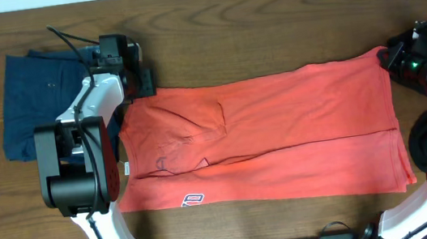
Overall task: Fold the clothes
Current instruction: 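Fold the top edge down toward the bottom edge with both grippers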
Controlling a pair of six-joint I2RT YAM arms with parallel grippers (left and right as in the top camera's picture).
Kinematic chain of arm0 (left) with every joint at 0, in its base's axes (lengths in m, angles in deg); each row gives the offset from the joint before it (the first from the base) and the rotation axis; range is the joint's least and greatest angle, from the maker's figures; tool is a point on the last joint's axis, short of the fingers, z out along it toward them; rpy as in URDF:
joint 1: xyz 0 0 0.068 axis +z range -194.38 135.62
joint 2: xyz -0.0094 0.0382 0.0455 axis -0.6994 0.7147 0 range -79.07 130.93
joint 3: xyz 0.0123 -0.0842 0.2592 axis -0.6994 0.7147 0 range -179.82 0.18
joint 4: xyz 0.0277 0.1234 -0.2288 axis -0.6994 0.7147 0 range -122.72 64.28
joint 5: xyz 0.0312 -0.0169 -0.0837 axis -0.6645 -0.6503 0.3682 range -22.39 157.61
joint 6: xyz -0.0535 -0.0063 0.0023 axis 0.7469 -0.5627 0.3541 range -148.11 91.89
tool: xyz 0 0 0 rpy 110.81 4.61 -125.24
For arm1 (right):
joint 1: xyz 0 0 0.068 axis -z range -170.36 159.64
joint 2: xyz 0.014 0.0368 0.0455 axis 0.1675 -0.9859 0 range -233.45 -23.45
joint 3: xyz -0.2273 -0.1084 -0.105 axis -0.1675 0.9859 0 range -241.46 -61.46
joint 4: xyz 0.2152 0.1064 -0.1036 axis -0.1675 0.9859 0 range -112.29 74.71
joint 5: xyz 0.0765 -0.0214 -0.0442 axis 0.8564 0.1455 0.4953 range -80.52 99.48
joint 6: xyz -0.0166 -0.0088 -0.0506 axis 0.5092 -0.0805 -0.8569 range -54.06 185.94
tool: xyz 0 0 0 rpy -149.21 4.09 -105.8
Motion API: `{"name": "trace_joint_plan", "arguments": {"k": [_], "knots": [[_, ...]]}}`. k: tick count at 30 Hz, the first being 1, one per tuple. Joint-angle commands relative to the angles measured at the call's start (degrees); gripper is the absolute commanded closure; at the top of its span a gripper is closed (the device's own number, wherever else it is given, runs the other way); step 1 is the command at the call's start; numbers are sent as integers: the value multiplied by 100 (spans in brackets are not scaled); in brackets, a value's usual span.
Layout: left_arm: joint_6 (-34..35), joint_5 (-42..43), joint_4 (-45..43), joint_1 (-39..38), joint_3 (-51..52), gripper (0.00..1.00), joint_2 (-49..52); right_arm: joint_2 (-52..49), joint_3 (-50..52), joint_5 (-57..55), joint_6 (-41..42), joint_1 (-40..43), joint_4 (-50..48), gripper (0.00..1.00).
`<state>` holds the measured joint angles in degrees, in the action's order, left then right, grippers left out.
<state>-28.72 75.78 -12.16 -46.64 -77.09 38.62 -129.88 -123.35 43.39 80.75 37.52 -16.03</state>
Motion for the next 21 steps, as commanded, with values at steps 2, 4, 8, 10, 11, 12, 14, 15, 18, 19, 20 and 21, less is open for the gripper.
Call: {"name": "trace_joint_plan", "arguments": {"k": [2,4,8,10,11,12,14,15,18,19,20,21], "knots": [[-240,-282,9,37,-42,56,42,170,-101,15,-50,-26,50,98],[-243,-422,28,37,-42,57,42,170,-101,-4,-50,-26,63,98],[-282,-501,33,37,-42,70,42,170,-101,-4,-50,-26,63,98],[-282,-501,31,37,-42,85,42,170,-101,-2,-50,-26,66,98],[-280,-498,31,37,-42,91,42,170,-101,-4,-52,-26,63,98],[-278,-498,35,37,-42,94,39,170,-101,-2,-79,-26,63,98],[-256,-494,85,37,-55,94,26,170,-101,-4,-190,-26,83,99],[-256,-487,136,37,-72,94,15,177,-101,-4,-229,-24,109,99],[-245,-479,323,37,-138,94,-68,236,-101,-92,-339,-24,275,99],[-229,-479,372,37,-149,94,-116,269,-101,-127,-396,-24,339,99],[-212,-479,424,37,-151,94,-186,313,-101,-136,-487,-24,402,99],[-203,-479,485,37,-151,94,-271,358,-101,-136,-570,-24,468,99]]}}
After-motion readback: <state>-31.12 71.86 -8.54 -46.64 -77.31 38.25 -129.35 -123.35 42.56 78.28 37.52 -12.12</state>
